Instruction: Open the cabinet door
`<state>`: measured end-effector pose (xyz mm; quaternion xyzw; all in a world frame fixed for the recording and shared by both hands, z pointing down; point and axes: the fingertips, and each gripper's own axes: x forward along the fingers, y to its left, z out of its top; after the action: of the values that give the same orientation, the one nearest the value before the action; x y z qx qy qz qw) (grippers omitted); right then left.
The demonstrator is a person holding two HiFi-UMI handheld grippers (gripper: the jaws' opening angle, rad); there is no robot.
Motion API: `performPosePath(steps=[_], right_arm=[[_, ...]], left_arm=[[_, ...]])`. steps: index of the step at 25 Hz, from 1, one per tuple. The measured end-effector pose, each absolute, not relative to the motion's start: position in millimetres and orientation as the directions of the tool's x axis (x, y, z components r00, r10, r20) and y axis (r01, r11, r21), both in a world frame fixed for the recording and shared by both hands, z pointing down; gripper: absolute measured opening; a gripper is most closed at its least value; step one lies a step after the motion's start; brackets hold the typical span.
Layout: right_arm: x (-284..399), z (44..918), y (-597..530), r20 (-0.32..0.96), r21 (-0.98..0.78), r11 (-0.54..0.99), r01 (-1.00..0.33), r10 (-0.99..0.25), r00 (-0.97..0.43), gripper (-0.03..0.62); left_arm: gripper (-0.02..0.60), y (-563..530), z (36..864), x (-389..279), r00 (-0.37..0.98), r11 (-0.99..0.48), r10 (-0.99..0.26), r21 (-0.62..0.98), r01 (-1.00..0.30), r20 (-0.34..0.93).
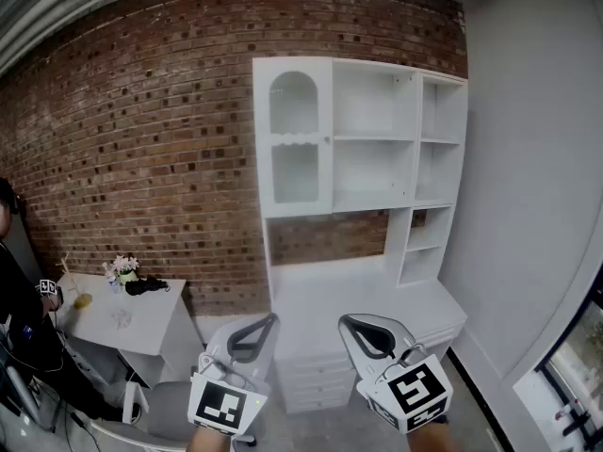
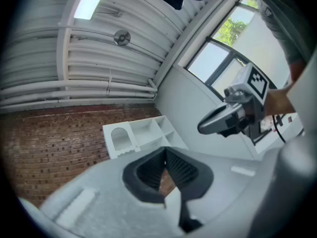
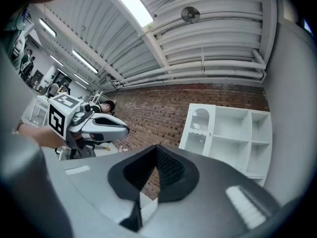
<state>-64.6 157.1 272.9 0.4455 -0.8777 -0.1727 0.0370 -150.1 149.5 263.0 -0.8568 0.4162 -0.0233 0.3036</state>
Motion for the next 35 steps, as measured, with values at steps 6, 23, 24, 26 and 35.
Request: performPosePath(steps=[6,23,24,26,35], right_arm=[[-73,274,157,-0.088,0.335,0.537,-0.774,-0.801,-0.593,0.006],[-89,268,158,-0.12,0.307,0.524,-0.794,-0.807,-0.579,0.006],[-87,267,158,-0.12,0.309,0.52,-0.796,-0.81,-0.575,0.006],[-84,267,156,-0.119,0.312,0.514,-0.799,-0.814,-0.569,0.006],[-57,269,126,-0.12,0.303,0.531,-0.791,-0.802,-0.585,0.008]], left_arm=[[0.003,149,265,-158,0.657,-0.472,-0.723,-0.542,-0.695,-0.213],[0.003,148,267,-173,0.678,-0.493,-0.704,-0.539,-0.682,-0.214],[0.003,147,267,-172,0.679,-0.496,-0.702,-0.538,-0.682,-0.214],[0.003,145,269,-168,0.682,-0.503,-0.7,-0.531,-0.682,-0.212],[0.003,120,276,-143,0.667,-0.497,-0.719,-0.526,-0.69,-0.196]])
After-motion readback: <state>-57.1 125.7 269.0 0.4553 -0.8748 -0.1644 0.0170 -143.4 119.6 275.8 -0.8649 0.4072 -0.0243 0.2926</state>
